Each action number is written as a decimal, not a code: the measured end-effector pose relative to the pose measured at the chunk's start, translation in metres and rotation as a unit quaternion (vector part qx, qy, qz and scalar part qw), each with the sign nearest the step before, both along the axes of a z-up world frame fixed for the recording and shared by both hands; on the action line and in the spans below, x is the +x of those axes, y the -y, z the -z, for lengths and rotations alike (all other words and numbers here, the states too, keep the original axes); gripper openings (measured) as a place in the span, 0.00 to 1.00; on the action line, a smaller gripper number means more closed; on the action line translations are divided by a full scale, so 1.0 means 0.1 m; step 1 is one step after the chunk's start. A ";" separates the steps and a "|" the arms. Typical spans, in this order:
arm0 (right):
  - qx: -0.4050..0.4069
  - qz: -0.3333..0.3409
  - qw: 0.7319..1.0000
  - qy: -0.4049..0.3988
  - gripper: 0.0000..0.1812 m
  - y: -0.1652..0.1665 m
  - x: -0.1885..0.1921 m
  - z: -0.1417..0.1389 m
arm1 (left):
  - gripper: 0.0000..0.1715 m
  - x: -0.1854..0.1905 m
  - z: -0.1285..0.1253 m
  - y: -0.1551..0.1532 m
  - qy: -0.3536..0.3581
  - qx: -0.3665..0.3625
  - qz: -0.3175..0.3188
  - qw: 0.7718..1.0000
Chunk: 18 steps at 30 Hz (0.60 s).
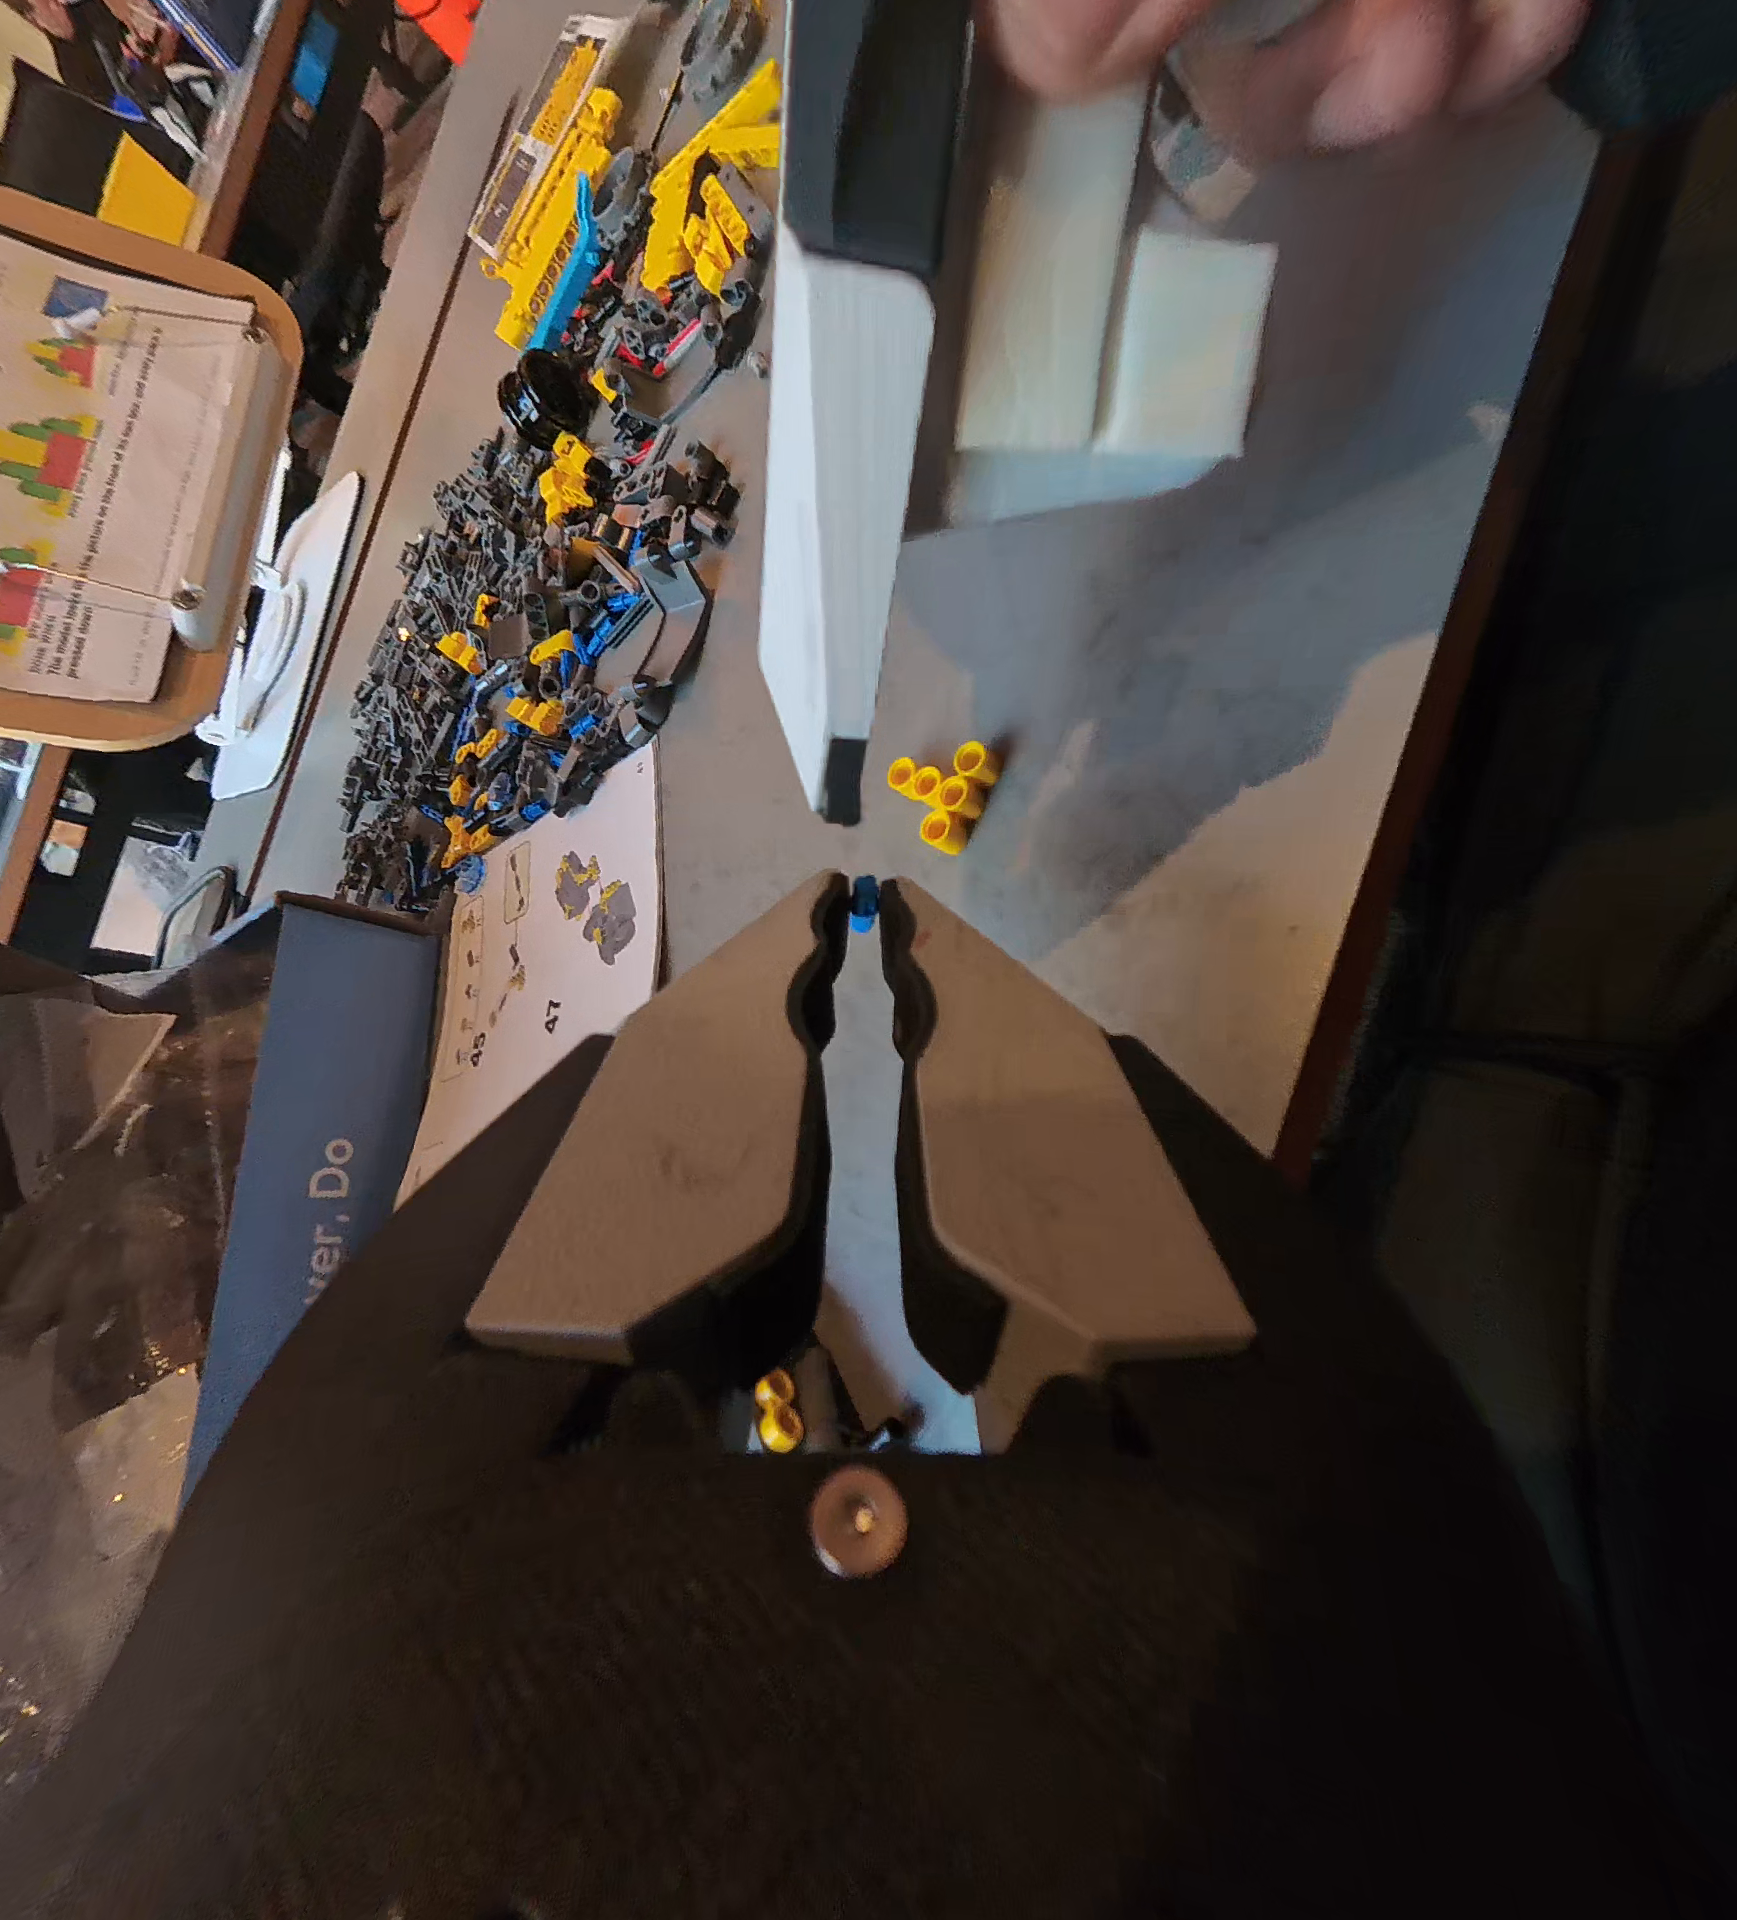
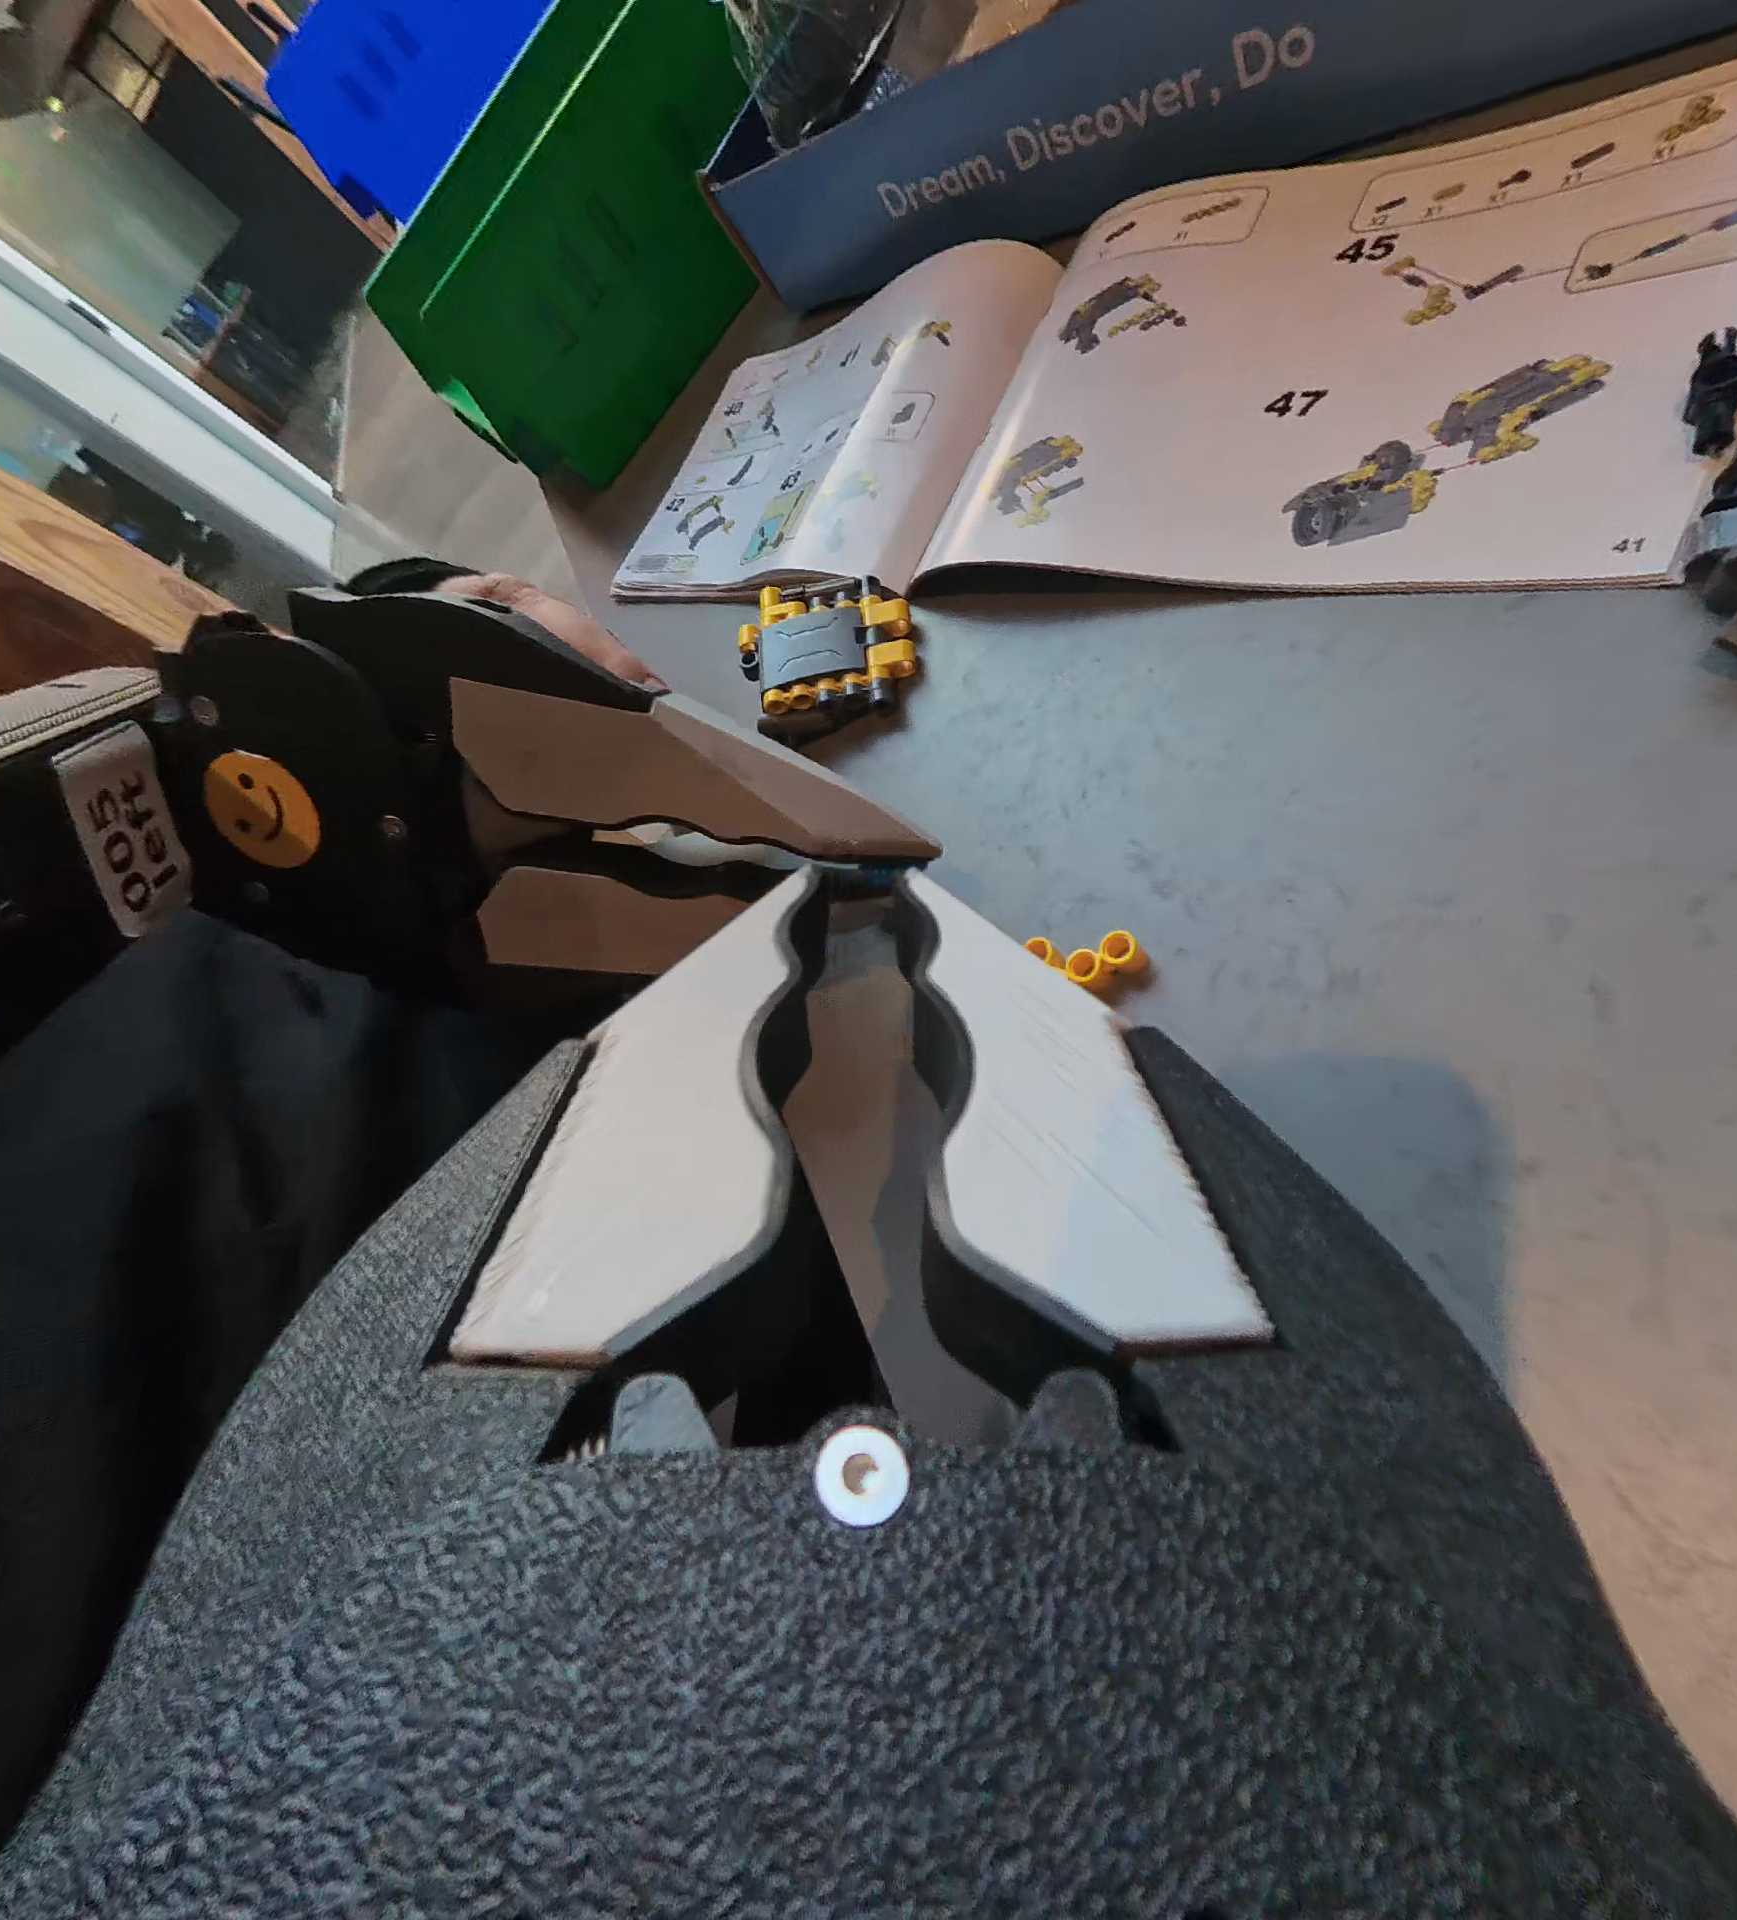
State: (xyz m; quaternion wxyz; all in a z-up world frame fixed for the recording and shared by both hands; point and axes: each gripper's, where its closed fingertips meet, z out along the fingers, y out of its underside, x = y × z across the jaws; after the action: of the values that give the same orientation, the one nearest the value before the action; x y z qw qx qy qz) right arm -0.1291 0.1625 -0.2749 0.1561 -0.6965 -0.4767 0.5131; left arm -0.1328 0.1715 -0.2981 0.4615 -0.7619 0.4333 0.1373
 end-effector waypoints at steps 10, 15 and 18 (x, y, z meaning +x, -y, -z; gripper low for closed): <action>-0.011 -0.023 1.000 0.011 0.09 0.09 -0.03 0.07 | 0.01 0.07 -0.04 0.03 0.001 0.011 0.011 1.000; -0.013 -0.019 1.000 0.016 0.12 0.06 -0.01 0.11 | 0.02 0.08 -0.02 0.04 0.006 0.009 0.019 1.000; 0.003 -0.011 1.000 0.020 0.10 0.01 0.02 0.12 | 0.01 0.11 0.00 0.05 0.077 -0.025 0.024 0.996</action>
State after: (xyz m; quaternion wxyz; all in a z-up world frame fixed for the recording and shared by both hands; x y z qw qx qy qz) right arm -0.1267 0.1613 -0.2866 0.1429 -0.7007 -0.4886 0.4998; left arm -0.1214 0.1663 -0.2977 0.4770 -0.7709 0.4184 0.0561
